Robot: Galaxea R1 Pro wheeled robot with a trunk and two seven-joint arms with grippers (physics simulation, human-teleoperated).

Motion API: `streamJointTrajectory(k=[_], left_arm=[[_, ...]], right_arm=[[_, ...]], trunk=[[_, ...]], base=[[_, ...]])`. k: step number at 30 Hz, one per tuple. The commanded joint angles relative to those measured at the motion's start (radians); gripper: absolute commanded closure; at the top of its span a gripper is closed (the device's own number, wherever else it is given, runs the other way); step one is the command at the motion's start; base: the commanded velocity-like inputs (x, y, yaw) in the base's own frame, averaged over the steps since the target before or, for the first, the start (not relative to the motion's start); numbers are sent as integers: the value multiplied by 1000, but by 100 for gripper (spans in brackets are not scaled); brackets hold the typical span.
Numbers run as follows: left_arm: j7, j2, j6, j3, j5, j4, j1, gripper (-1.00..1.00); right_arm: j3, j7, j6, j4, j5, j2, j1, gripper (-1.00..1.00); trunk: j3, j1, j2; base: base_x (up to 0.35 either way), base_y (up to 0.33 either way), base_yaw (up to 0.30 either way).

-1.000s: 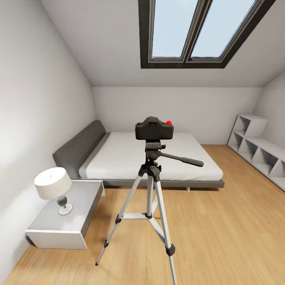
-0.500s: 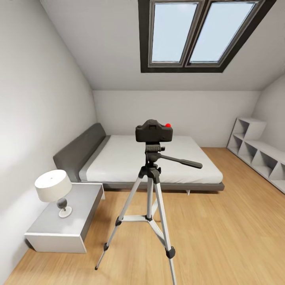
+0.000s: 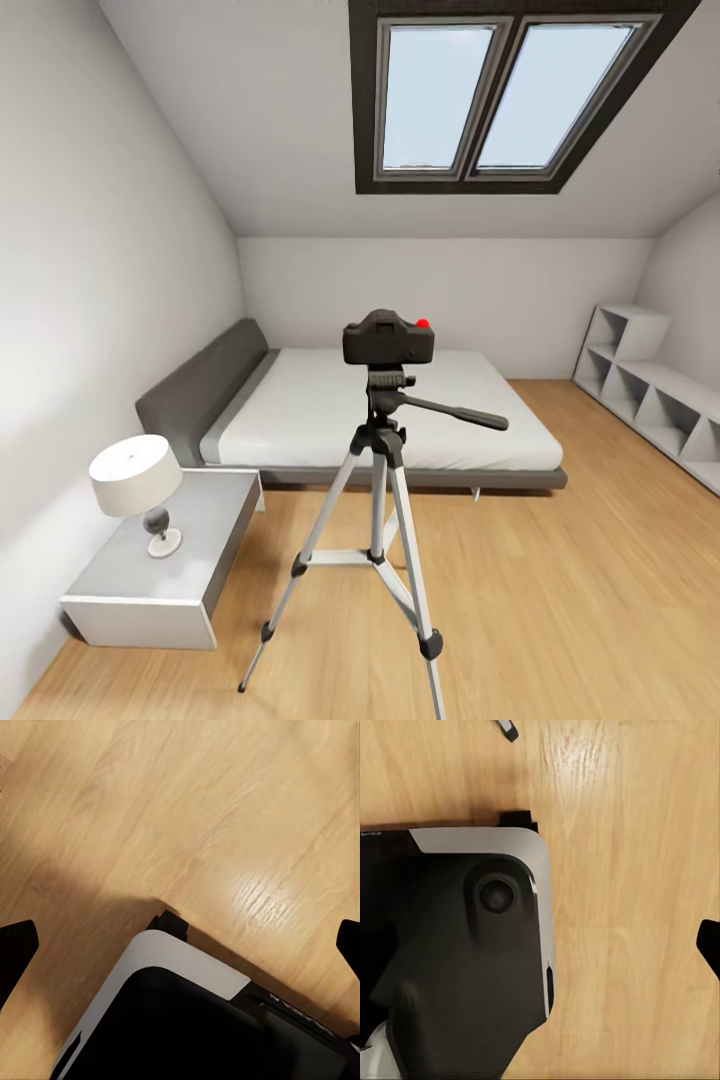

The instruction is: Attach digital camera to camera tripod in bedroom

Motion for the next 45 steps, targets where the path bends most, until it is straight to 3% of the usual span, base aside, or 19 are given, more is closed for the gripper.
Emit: streamJointTrajectory(k=[1, 45], left_arm=[[2, 0, 0, 8, -3, 0, -1, -100], [2, 0, 0, 7, 2, -1, -1, -100]], right_arm=[[-8, 3, -2, 1, 10, 0, 1, -100], [-8, -11, -58, 1, 10, 5, 17, -100]], trunk=[[0, 0, -1], [71, 0, -1]], base=[[0, 0, 0], [0, 0, 0]])
